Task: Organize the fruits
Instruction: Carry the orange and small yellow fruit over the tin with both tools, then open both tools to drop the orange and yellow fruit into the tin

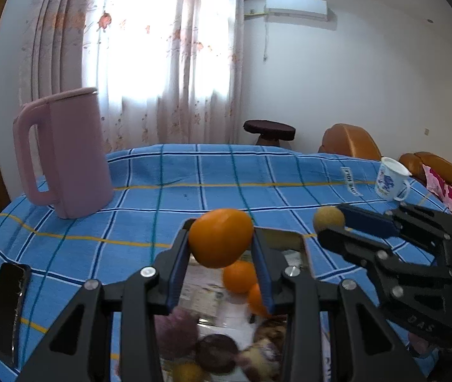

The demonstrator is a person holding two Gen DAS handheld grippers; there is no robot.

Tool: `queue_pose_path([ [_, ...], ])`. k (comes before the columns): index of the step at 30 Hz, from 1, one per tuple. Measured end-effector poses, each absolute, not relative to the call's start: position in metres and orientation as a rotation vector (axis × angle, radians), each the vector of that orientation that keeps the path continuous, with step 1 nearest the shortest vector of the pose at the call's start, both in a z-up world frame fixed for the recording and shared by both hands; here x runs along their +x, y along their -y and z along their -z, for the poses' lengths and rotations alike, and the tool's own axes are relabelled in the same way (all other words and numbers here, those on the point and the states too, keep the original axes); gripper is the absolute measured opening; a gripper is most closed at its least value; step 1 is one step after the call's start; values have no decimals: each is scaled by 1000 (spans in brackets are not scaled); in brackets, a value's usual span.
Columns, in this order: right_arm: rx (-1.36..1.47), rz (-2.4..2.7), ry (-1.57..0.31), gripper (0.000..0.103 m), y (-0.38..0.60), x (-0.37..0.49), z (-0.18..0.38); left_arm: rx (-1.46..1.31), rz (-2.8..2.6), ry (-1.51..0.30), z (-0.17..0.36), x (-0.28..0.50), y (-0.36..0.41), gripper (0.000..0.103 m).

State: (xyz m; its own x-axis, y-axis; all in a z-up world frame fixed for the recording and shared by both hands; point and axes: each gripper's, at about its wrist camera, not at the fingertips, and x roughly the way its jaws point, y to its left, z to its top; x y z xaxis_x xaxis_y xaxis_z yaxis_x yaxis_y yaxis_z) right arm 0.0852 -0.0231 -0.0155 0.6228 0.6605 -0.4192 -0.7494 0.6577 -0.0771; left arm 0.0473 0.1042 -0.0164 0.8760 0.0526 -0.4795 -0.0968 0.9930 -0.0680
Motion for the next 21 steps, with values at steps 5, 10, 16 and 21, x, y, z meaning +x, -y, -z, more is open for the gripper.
queue_pose_path([
  [5,-279,-849,-408,27,1,88,22,-103,-90,-533,20,57,-121,41],
  [10,-310,-872,-437,28,-17,86,32,-97,-107,-562,27,66,-131,41],
  [16,-347,-883,-487,28,-33,86,40,-79,-123,-591,34,70,-136,41],
  [21,-365,-890,-516,28,-42,88,46,-70,-130,-604,37,71,-137,41],
])
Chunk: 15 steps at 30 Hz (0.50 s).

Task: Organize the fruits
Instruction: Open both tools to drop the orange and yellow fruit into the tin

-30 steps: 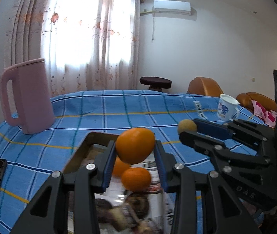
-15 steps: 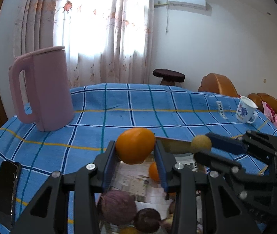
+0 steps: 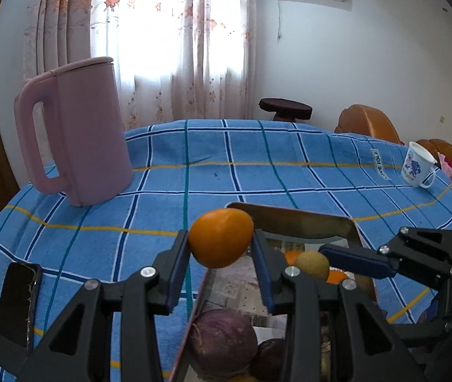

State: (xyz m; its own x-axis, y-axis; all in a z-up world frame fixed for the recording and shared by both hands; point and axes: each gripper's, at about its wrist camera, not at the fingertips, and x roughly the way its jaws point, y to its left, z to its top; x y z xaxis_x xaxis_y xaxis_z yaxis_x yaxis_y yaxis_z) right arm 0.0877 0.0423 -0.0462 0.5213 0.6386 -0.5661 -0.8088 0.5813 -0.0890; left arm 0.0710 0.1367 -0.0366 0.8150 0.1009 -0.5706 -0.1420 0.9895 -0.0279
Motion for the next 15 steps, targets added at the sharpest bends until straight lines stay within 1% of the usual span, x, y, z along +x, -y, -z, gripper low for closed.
queue_pose_path([
  [9,-363,-912,-594,28,-49,96,58,-52,-127,-636,43,74,-134,42],
  [10,-361,-912,-603,28,-49,97,60,-49,-128,-636,43,74,-133,43],
  [12,-359,-907,-610,28,-48,97,62,-51,-123,-632,43,73,-132,52],
  [13,-357,-907,-613,31,-48,98,62,-43,-134,-626,42,72,-131,58],
  [14,-351,-907,-614,34,-47,98,62,-38,-138,-618,41,70,-131,60],
  [15,-344,-905,-608,40,-45,97,60,-39,-137,-610,39,69,-131,63],
])
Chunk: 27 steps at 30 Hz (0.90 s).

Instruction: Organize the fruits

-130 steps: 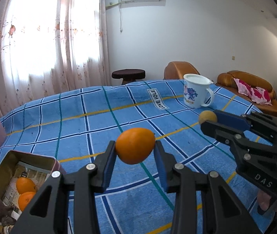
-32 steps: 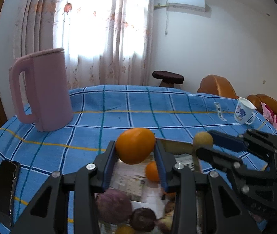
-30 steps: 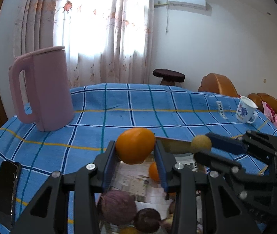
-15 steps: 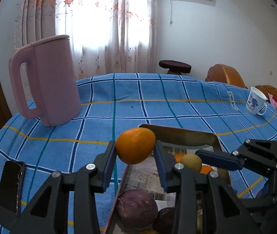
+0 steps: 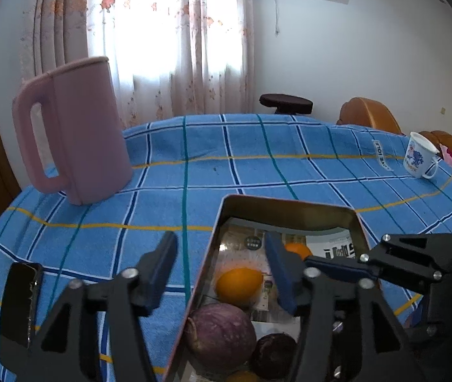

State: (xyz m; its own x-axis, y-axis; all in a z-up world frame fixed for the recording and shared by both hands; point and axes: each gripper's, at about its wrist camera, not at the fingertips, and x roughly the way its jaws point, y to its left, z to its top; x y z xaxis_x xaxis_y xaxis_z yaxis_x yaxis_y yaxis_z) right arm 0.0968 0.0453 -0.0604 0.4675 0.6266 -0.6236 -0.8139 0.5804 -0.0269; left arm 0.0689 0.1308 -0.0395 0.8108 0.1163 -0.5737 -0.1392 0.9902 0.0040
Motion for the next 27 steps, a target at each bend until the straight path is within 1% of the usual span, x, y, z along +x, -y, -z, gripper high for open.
queue_pose_path([
  [1,-339,-905,-605,43,-44,96,59,-41,-135,-606,38,68,-131,64],
  [5,-332,-897,-595,43,-40,94,57,-44,-135,-593,34,65,-131,66],
  [7,-329,-888,-589,44,-37,92,55,-50,-140,-582,32,63,-131,72],
  [9,-321,-879,-584,46,-33,90,53,-57,-146,-564,29,58,-132,74],
  [12,-295,-850,-567,52,-20,87,48,-83,-144,-530,22,48,-134,77],
  [14,-282,-827,-552,53,-11,83,43,-95,-145,-508,18,39,-134,80],
  [15,-273,-812,-538,53,-4,81,39,-99,-147,-494,16,35,-134,83],
  [16,-263,-801,-528,54,2,79,36,-103,-148,-478,14,30,-133,90],
  [17,-250,-790,-519,55,8,77,33,-107,-154,-459,11,23,-132,93],
  [18,-233,-776,-507,58,15,75,30,-110,-160,-439,9,18,-130,97],
  [19,-223,-767,-495,61,19,74,27,-110,-161,-427,8,15,-128,97],
  [20,-217,-759,-483,62,24,72,25,-108,-156,-419,7,11,-127,97],
  [27,-209,-719,-441,63,49,54,18,-102,-142,-395,4,-4,-110,101],
])
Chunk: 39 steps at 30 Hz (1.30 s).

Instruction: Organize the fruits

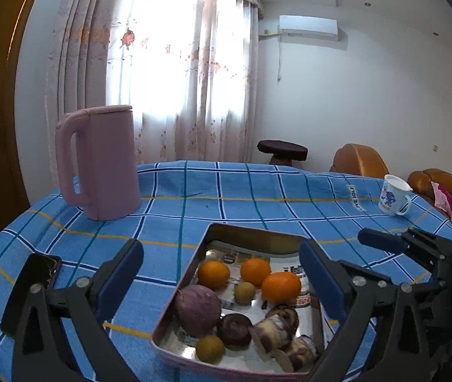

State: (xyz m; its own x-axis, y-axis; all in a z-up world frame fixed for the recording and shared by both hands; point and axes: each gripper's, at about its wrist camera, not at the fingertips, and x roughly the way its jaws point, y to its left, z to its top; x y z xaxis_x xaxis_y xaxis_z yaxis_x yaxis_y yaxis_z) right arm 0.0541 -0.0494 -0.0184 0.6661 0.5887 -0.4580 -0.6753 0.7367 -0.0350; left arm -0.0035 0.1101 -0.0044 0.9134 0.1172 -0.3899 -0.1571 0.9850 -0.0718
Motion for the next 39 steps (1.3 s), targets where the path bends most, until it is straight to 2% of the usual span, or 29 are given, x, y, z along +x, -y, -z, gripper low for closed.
queue_pose_path([
  [39,-163,-662,-402,66,84,38,14,-64,-128,-411,13,-12,-81,103],
])
